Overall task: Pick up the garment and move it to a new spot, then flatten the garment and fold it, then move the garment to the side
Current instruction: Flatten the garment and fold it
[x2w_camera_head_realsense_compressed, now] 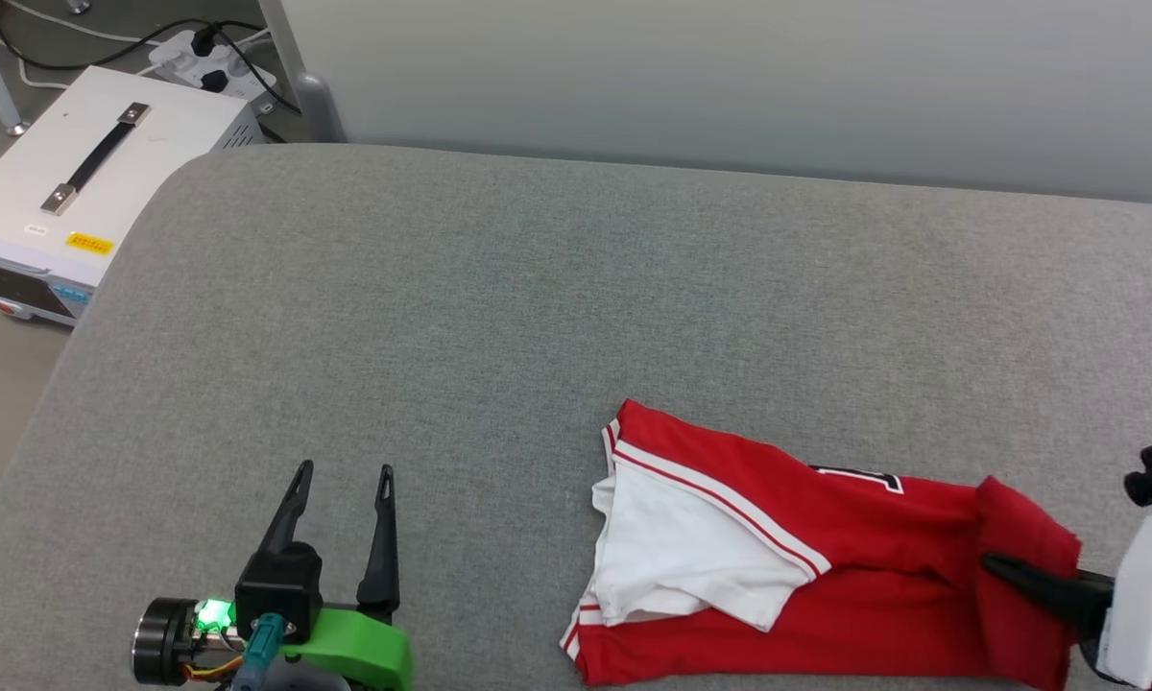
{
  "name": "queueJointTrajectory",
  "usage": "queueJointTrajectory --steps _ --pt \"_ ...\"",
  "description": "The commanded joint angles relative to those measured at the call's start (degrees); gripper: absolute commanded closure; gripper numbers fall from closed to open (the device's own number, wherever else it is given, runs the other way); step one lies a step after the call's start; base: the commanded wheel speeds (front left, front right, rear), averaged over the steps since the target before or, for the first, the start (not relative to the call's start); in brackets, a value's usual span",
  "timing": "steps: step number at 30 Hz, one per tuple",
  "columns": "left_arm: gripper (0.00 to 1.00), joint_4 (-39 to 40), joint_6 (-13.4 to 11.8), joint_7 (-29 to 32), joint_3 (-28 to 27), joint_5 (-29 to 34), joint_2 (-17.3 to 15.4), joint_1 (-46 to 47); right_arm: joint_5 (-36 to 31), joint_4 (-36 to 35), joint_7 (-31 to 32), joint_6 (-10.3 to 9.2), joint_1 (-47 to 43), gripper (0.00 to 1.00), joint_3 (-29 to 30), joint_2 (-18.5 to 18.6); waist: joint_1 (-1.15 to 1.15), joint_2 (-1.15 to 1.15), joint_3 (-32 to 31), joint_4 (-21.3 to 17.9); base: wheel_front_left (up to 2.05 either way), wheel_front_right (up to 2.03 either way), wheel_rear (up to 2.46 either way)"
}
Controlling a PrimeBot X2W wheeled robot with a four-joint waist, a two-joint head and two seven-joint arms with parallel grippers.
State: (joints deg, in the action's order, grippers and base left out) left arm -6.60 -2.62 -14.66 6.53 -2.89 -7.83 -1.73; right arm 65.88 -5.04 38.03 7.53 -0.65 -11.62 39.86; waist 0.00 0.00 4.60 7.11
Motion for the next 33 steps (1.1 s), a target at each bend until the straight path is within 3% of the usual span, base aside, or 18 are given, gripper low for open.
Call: queueJointTrajectory --steps 1,8,15,22,33 --pt "0.0 0.03 0.41 -0.34 -0.07 0.52 0.43 -0.54 -0.87 -0.97 0.98 -0.04 1.8 1.0 -0.82 -1.1 0.0 0.0 0.5 0.29 0.0 0.0 0.0" --pt "0.0 -0.3 0.74 -0.34 0.07 0.89 1.18 0.52 -6.35 -1.22 5.6 -0.04 10.15 1.0 -7.58 -5.72 0.0 0.0 2.23 0.97 0.0 0.0 0.0" --pt "0.0 -0.71 0.97 -0.34 0.26 1.25 1.72 1.88 -11.15 3.32 7.38 -0.04 19.42 1.0 -17.46 -10.25 0.0 0.0 3.26 1.53 0.0 0.0 0.0" --pt "0.0 -1.07 1.01 -0.34 0.48 1.52 2.1 2.51 -13.82 10.29 5.14 -0.04 27.44 1.0 -25.43 -13.93 0.0 0.0 3.82 1.95 0.0 0.0 0.0" --pt "0.0 -1.33 0.76 -0.34 0.73 1.51 2.8 3.1 -15.5 22.65 -0.11 -0.04 31.78 1.0 -33.32 -16.04 0.0 0.0 5.01 2.55 0.0 0.0 0.0"
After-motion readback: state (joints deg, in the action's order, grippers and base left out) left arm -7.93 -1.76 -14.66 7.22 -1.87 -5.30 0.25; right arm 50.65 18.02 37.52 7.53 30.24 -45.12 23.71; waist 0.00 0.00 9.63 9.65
